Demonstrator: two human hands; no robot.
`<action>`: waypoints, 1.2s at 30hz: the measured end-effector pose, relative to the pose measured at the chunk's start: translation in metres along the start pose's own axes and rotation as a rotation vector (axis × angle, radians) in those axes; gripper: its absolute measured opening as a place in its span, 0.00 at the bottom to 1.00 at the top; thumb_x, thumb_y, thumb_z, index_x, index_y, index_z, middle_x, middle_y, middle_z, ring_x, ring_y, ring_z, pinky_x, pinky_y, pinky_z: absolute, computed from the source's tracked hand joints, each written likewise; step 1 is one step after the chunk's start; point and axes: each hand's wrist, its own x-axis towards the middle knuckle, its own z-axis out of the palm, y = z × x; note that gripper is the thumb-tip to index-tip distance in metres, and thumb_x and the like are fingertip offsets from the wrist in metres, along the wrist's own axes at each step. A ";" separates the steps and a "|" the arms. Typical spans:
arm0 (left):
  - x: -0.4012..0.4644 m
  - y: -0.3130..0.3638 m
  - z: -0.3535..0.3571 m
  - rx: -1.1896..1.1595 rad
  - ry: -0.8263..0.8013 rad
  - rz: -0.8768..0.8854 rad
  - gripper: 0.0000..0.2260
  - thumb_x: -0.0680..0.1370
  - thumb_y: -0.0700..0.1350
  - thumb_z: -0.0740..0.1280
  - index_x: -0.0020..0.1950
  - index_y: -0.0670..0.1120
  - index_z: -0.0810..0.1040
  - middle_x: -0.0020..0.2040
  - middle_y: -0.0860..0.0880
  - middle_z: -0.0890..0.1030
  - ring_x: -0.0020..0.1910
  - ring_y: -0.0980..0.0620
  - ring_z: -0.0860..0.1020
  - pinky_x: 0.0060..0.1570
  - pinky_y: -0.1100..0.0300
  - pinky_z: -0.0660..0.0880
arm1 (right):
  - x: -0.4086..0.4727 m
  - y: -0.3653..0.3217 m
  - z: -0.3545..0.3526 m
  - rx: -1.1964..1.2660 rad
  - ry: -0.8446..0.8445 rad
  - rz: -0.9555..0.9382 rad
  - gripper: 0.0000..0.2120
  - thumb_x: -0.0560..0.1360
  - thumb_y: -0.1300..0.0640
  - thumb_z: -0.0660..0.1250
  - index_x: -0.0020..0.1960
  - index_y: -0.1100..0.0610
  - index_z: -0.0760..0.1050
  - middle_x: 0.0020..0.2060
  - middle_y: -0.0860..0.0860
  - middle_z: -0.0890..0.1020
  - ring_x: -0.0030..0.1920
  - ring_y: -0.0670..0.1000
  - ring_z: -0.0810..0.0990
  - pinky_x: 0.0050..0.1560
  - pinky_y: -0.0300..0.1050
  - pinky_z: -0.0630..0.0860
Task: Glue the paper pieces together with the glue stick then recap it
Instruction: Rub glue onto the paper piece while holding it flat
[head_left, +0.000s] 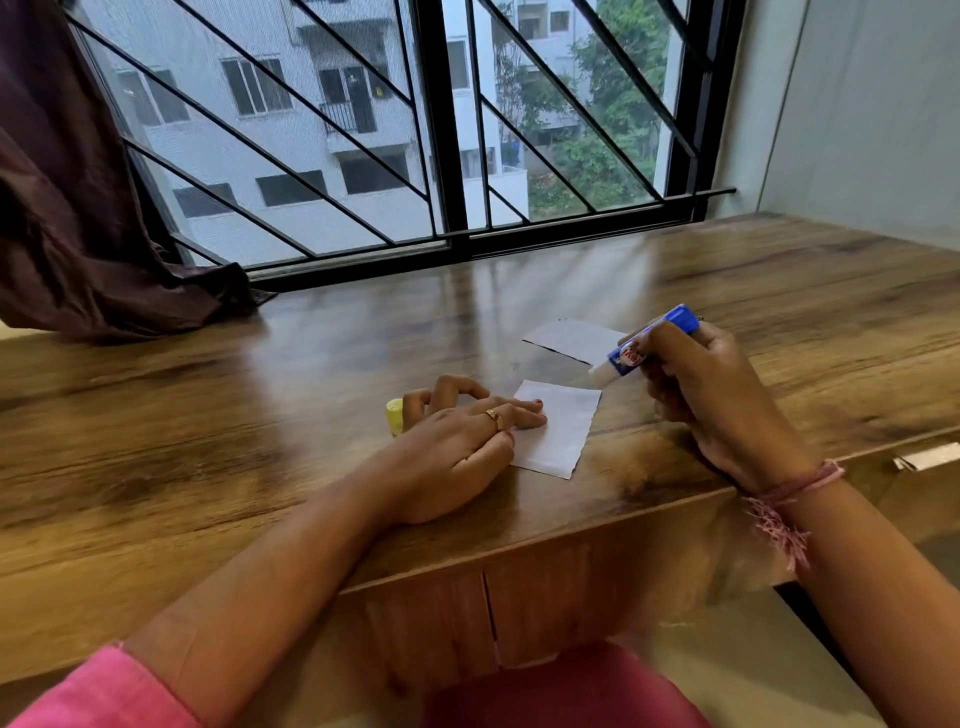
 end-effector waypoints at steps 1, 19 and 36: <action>0.000 0.000 0.001 -0.005 0.003 0.004 0.22 0.77 0.53 0.46 0.69 0.62 0.67 0.71 0.66 0.65 0.69 0.59 0.56 0.61 0.55 0.49 | 0.000 0.000 -0.001 0.014 -0.003 0.012 0.07 0.67 0.53 0.66 0.39 0.56 0.78 0.23 0.45 0.69 0.23 0.44 0.63 0.21 0.32 0.57; -0.002 -0.005 -0.001 -0.072 0.323 0.048 0.19 0.74 0.49 0.52 0.61 0.57 0.73 0.64 0.64 0.72 0.63 0.63 0.59 0.58 0.68 0.50 | -0.003 -0.005 0.006 -0.018 -0.172 0.123 0.12 0.72 0.59 0.71 0.52 0.56 0.72 0.44 0.51 0.87 0.39 0.43 0.81 0.25 0.36 0.73; -0.001 -0.073 -0.032 -0.824 1.024 -0.544 0.08 0.76 0.41 0.61 0.49 0.51 0.77 0.45 0.52 0.78 0.41 0.58 0.74 0.38 0.64 0.68 | 0.012 -0.021 0.026 -0.374 -0.399 -0.044 0.09 0.69 0.56 0.74 0.48 0.47 0.81 0.37 0.42 0.80 0.40 0.42 0.77 0.44 0.28 0.71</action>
